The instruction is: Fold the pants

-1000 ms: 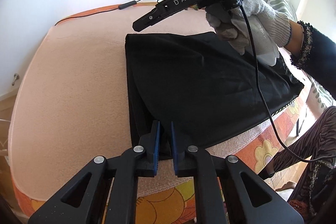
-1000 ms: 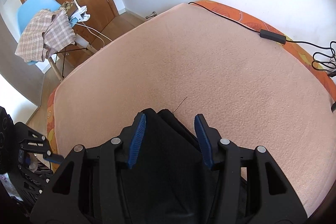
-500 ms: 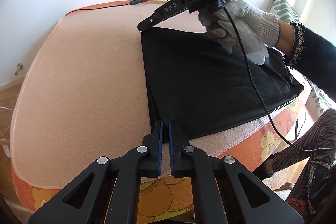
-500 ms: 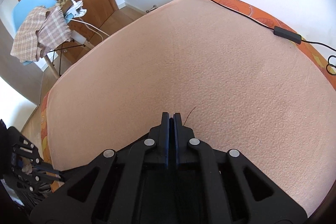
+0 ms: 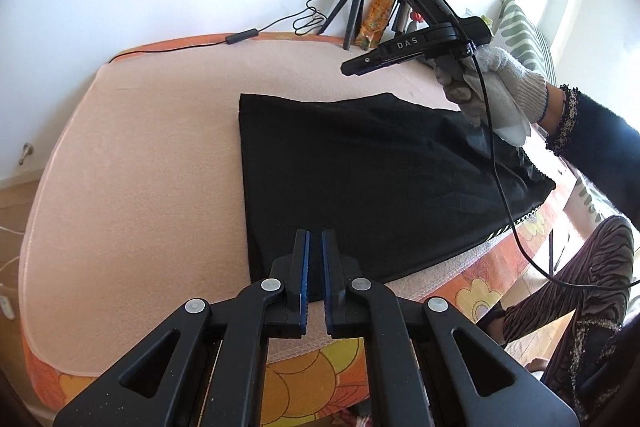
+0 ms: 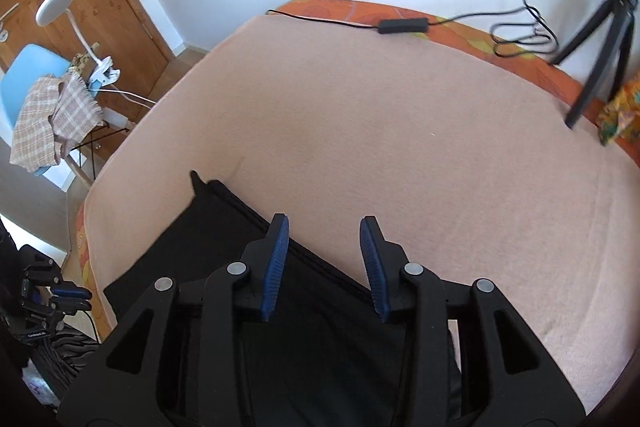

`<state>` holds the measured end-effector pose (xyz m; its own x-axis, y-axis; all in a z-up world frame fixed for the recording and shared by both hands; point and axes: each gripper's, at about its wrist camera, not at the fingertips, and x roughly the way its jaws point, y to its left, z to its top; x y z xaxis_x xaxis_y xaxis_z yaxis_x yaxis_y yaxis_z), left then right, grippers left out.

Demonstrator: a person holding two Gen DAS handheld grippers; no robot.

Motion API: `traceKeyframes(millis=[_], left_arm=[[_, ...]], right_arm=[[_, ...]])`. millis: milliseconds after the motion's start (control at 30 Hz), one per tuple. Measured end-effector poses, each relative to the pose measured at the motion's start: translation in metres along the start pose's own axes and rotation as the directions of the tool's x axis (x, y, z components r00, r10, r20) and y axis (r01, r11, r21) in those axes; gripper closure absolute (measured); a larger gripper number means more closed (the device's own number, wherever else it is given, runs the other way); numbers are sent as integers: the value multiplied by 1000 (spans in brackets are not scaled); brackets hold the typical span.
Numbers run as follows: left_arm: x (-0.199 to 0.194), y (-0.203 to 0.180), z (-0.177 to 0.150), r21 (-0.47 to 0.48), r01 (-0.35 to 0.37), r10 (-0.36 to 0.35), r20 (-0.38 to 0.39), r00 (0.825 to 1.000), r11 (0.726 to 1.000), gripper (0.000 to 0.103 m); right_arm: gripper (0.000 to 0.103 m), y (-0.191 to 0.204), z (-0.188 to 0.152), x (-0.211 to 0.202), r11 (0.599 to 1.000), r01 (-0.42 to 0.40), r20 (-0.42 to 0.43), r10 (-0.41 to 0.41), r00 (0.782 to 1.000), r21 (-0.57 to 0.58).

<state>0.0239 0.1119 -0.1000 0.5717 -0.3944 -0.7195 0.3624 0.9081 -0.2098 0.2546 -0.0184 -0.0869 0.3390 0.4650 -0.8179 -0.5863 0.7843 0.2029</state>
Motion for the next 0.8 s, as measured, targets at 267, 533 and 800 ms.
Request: traceKeyframes(millis=[267, 533, 800], left_arm=[[25, 0, -5, 27, -5, 7, -102, 995, 1000, 99], [32, 9, -12, -16, 13, -15, -131, 991, 1000, 99], [23, 11, -16, -32, -9, 5, -116, 993, 999, 98]], right_arm=[[43, -54, -34, 2, 991, 38, -69, -29, 997, 126], [94, -35, -44, -4, 998, 17, -42, -14, 999, 61], [91, -43, -37, -6, 994, 92, -35, -90, 995, 63]])
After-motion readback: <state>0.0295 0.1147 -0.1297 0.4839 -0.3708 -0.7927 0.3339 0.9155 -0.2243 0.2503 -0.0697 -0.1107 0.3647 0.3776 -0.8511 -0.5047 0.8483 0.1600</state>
